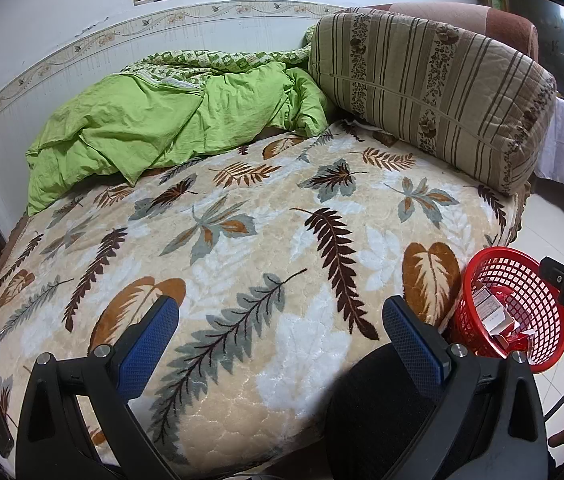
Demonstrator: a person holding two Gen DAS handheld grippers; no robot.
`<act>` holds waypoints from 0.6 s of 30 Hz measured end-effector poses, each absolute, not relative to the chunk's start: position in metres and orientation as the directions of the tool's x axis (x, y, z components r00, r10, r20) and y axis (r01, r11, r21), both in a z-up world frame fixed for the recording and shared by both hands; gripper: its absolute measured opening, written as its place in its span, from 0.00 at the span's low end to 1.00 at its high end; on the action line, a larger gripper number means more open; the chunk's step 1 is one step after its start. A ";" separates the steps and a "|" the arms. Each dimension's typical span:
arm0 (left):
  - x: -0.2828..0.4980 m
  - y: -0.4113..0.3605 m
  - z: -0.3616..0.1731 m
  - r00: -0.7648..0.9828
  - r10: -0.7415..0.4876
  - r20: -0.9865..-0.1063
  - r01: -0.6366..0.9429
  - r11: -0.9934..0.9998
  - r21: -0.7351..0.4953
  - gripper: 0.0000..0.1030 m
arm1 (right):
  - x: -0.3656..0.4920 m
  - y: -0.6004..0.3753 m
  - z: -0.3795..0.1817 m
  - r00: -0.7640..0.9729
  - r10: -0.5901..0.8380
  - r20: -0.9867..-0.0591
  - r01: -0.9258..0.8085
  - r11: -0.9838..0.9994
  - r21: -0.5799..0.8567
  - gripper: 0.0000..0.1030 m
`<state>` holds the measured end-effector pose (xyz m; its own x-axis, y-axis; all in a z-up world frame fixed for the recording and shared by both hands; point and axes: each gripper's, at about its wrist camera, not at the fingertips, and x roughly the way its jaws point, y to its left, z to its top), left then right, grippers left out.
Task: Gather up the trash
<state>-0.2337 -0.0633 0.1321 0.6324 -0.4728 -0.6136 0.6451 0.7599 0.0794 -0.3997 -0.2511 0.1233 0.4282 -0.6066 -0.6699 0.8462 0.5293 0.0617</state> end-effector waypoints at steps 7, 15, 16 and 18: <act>-0.234 -0.063 0.132 0.632 -0.473 -0.614 0.646 0.760 0.080 0.99 | -0.400 -0.250 0.123 0.427 -0.607 -0.671 0.847 0.529 0.061 0.87; -0.234 -0.063 0.132 0.634 -0.472 -0.613 0.644 0.761 0.079 0.99 | -0.398 -0.249 0.122 0.427 -0.605 -0.672 0.846 0.531 0.059 0.87; -0.234 -0.063 0.132 0.633 -0.473 -0.613 0.644 0.761 0.078 0.99 | -0.398 -0.249 0.122 0.426 -0.605 -0.672 0.846 0.531 0.058 0.87; -0.233 -0.063 0.132 0.633 -0.473 -0.613 0.645 0.760 0.079 0.99 | -0.398 -0.248 0.121 0.426 -0.604 -0.674 0.845 0.532 0.057 0.87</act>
